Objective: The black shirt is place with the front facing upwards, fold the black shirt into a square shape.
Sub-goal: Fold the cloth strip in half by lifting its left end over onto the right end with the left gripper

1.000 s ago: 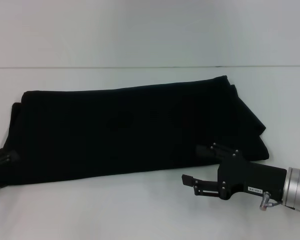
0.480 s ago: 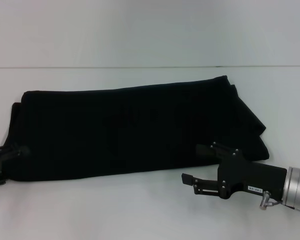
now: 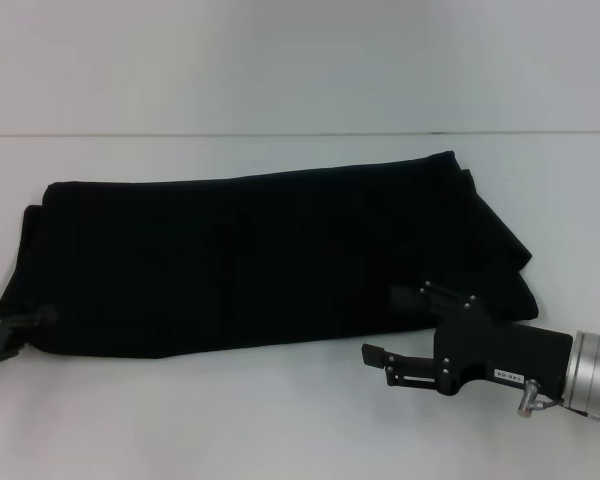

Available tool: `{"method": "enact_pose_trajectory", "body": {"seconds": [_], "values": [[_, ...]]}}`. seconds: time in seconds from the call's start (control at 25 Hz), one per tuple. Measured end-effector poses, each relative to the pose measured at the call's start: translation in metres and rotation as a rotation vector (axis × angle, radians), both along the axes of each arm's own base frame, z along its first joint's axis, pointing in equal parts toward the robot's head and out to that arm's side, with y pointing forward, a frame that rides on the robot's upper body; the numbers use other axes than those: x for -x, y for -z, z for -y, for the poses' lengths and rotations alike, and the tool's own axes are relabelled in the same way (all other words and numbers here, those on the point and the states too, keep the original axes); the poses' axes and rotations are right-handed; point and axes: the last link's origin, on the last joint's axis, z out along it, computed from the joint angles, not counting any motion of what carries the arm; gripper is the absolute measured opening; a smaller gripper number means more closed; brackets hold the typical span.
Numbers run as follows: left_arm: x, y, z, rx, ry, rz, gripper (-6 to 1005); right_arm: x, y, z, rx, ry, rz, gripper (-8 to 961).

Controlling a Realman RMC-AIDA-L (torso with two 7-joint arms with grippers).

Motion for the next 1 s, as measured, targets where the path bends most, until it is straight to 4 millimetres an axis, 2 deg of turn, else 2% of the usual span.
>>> {"method": "enact_pose_trajectory", "body": {"seconds": [0.16,0.48,0.76,1.0], "values": [[0.0,-0.001,0.0,-0.003,0.003,-0.006,344,0.002,0.002,0.0,0.009,-0.003,-0.002,921],[0.001,-0.001,-0.002,-0.011,0.001,-0.013,116,0.0,0.002,0.001,0.014,-0.005,0.011,921],[0.002,-0.008,-0.006,-0.073,-0.004,-0.013,58,-0.001,0.003,0.001,0.021,-0.014,0.027,921],[0.01,-0.033,-0.015,-0.141,-0.021,-0.061,59,-0.001,0.002,0.0,0.015,-0.008,0.022,921]]}}
